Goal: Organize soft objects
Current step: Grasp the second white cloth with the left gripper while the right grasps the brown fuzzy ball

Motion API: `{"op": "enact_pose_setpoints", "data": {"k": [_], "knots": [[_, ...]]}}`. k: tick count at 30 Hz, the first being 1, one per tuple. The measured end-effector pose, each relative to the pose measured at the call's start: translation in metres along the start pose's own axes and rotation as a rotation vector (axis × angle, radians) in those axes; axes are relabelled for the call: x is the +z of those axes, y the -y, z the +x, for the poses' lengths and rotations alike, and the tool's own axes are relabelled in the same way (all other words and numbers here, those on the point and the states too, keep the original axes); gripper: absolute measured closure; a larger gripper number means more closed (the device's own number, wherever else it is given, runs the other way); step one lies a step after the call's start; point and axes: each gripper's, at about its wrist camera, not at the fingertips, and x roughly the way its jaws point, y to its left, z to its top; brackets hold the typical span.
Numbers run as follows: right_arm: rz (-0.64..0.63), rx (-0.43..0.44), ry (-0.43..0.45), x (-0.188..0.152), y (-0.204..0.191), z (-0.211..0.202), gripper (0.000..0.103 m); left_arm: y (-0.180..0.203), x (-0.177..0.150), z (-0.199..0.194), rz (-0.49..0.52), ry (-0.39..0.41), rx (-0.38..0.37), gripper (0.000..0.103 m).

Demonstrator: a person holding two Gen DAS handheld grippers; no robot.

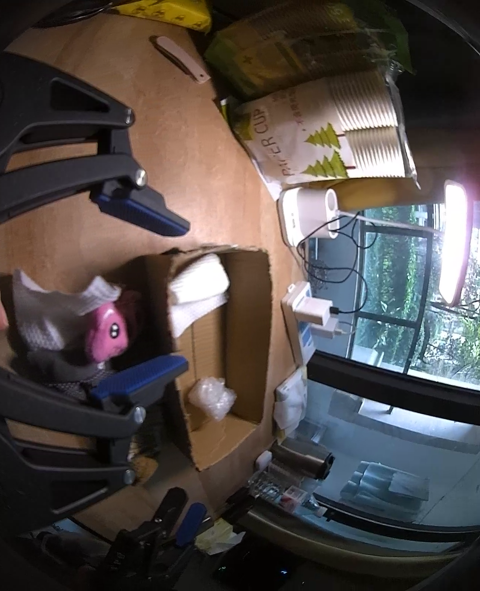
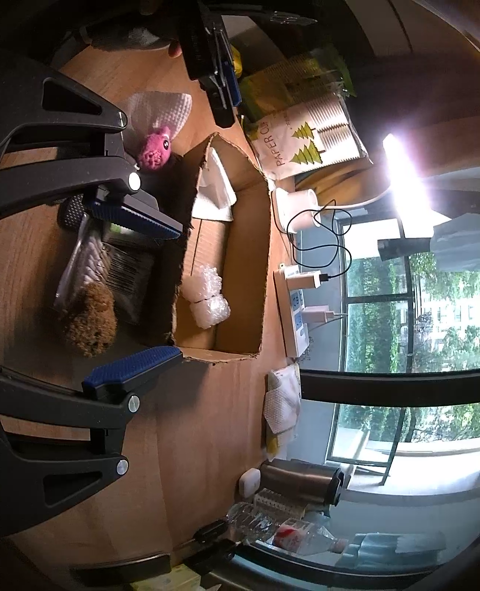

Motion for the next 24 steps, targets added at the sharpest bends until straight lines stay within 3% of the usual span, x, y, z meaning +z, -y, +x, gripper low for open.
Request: {"op": "enact_pose_setpoints", "data": {"k": [24], "knots": [[0.015,0.011,-0.076,-0.038,-0.003,0.012,0.036,-0.007,-0.077,0.023,-0.026,-0.179,0.014,0.034]]}}
